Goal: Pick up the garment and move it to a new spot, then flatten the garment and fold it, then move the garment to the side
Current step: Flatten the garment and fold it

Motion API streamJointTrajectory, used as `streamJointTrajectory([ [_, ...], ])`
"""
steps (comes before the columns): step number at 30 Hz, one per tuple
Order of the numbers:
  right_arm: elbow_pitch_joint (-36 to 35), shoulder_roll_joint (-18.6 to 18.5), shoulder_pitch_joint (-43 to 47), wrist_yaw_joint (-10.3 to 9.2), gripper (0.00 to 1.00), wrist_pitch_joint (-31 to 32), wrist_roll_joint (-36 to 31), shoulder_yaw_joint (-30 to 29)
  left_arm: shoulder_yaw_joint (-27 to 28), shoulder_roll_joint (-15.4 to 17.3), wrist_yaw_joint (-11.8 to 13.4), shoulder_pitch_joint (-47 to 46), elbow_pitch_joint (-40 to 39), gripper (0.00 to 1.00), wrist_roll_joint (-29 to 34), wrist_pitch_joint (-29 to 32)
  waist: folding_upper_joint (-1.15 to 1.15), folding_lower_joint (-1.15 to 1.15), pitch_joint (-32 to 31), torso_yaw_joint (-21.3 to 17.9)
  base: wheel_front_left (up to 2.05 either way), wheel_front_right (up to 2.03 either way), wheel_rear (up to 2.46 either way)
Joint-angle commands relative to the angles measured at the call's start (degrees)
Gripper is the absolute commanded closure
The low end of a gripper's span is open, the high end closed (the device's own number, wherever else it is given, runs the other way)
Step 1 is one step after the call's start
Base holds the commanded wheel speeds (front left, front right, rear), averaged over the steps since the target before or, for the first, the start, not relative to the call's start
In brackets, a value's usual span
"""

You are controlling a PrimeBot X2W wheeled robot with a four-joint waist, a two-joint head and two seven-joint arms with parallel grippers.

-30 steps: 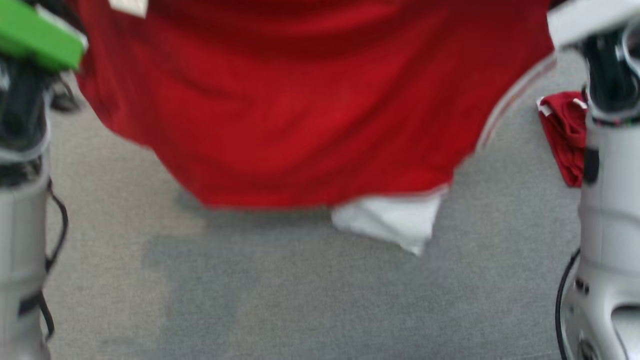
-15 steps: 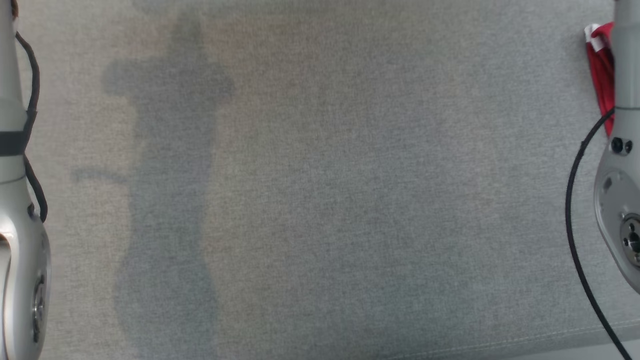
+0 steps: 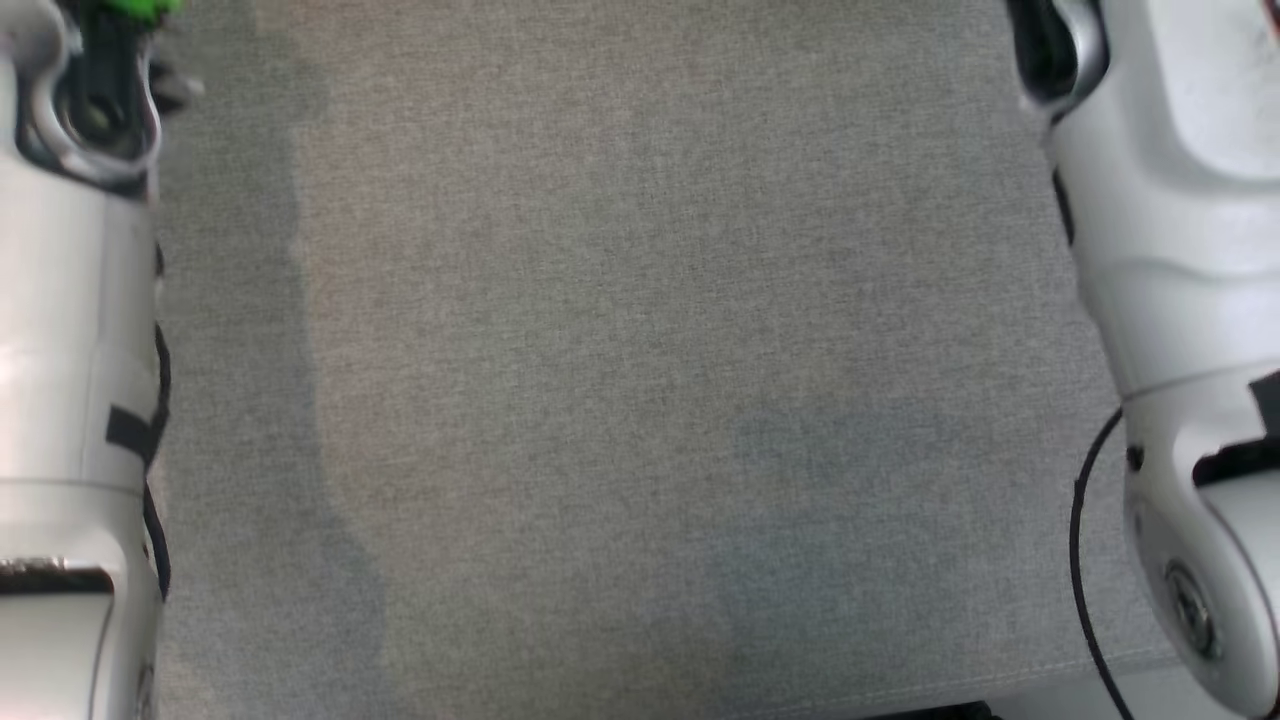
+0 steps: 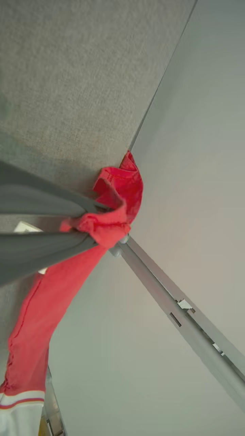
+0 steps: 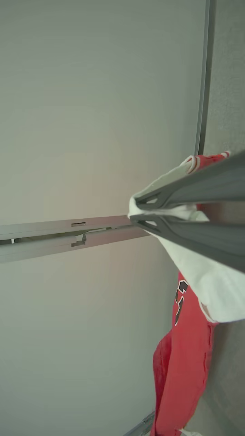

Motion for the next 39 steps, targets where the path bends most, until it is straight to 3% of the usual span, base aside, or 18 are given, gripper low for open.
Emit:
streamJointTrajectory([
  [1, -1.29, -0.22, 2.68, -0.07, 1.00, -0.60, 0.84, 0.48, 0.60, 0.23, -0.52, 2.43, 0.26, 1.00, -0.49, -0.96, 0.00, -0.01, -1.28, 0.55, 0.00, 0.00, 0.00],
  [11, -14.19, -2.50, 24.80, -0.06, 1.00, 0.84, 8.32, 0.43, 1.66, -2.86, -2.76, 19.99, -4.64, 1.00, -6.18, -0.91, 0.00, -0.01, -8.43, 2.29, 0.00, 0.00, 0.00],
  [21, -31.52, -1.37, 47.05, -0.06, 1.00, 6.52, 10.11, -2.26, 2.42, -4.34, -3.26, 40.00, -18.71, 1.00, -11.67, -0.35, 0.00, -0.01, -17.02, 2.28, 0.00, 0.00, 0.00],
  [33, -53.80, -0.18, 73.80, -0.06, 1.00, 17.38, 13.55, -8.29, 4.40, -2.95, 2.23, 65.93, -42.23, 1.00, -15.00, 1.05, 0.00, -0.01, -26.49, 2.27, 0.00, 0.00, 0.00],
  [39, -60.37, -0.18, 81.78, -0.06, 1.00, 21.62, 15.03, -8.79, 3.82, -2.76, 5.77, 74.42, -51.06, 1.00, -15.40, 2.50, 0.00, -0.01, -27.63, 2.26, 0.00, 0.00, 0.00],
])
